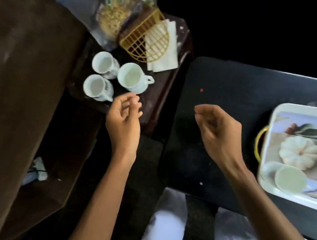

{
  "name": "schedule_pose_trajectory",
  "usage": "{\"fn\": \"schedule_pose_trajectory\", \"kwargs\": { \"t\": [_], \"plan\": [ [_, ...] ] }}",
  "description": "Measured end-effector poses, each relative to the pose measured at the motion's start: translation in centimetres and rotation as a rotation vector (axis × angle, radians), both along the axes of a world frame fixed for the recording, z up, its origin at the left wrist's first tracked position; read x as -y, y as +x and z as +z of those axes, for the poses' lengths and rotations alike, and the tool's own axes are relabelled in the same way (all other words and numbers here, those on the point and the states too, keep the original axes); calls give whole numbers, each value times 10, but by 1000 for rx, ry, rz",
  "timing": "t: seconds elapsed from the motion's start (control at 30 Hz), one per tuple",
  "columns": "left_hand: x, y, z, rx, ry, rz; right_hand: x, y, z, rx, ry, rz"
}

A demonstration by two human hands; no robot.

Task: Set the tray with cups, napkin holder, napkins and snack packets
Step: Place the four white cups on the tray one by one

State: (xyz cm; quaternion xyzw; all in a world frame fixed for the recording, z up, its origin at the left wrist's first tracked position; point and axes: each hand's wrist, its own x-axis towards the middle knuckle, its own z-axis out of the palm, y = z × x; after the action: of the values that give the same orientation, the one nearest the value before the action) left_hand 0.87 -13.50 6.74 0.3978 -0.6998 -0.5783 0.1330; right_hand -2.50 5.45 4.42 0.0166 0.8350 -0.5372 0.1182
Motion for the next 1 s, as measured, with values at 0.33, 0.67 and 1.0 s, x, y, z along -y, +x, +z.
{"fn": "schedule_pose_trajectory", "kwargs": {
  "t": [0.33,0.67,1.0],
  "plan": [
    [70,-38,-4,34,-70,-68,131,-57,-25,-66,49,69],
    [69,-47,-8,64,2,-28,138,-72,-32,-58,84,95],
    [3,-27,-3,89,57,-55,60,-42,-18,-124,93,6]
  ]
}}
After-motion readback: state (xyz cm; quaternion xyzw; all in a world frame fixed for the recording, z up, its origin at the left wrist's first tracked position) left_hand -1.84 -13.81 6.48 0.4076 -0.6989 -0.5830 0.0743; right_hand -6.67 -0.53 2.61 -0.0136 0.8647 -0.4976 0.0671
